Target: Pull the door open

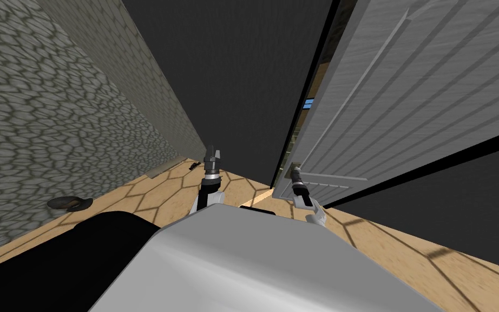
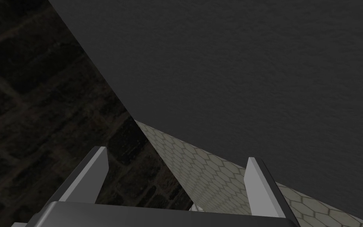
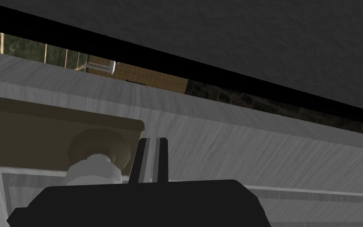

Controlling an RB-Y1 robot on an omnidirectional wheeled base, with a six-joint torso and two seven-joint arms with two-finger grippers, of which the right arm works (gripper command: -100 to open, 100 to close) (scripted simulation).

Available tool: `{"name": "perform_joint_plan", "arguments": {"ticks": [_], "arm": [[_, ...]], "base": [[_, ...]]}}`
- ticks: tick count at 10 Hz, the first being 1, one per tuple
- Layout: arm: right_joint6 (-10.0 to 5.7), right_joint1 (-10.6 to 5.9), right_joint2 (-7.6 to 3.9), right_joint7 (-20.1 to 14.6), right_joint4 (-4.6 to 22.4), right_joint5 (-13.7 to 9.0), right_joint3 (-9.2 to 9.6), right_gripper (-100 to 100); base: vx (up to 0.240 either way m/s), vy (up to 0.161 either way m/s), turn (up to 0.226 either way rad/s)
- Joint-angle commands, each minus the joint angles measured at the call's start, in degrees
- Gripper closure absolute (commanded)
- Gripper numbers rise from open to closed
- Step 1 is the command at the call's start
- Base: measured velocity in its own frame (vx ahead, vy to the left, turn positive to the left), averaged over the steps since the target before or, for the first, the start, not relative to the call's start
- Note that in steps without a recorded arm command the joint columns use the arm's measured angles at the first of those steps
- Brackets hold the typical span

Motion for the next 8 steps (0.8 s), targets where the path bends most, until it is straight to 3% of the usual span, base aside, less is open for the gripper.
{"name": "perform_joint_plan", "arguments": {"ticks": [1,7,8], "arm": [[-0.45,0.86,-0.63,2.5,-0.4,1.6,-0.49,-100],[-2.61,3.79,-3.27,12.1,-1.0,7.9,-2.52,-100],[-2.61,3.79,-3.27,13.1,-1.0,7.9,-2.52,-100]], "base": [[0.004,0.02,-0.039],[-0.007,0.023,-0.038],[-0.011,0.019,-0.027]]}}
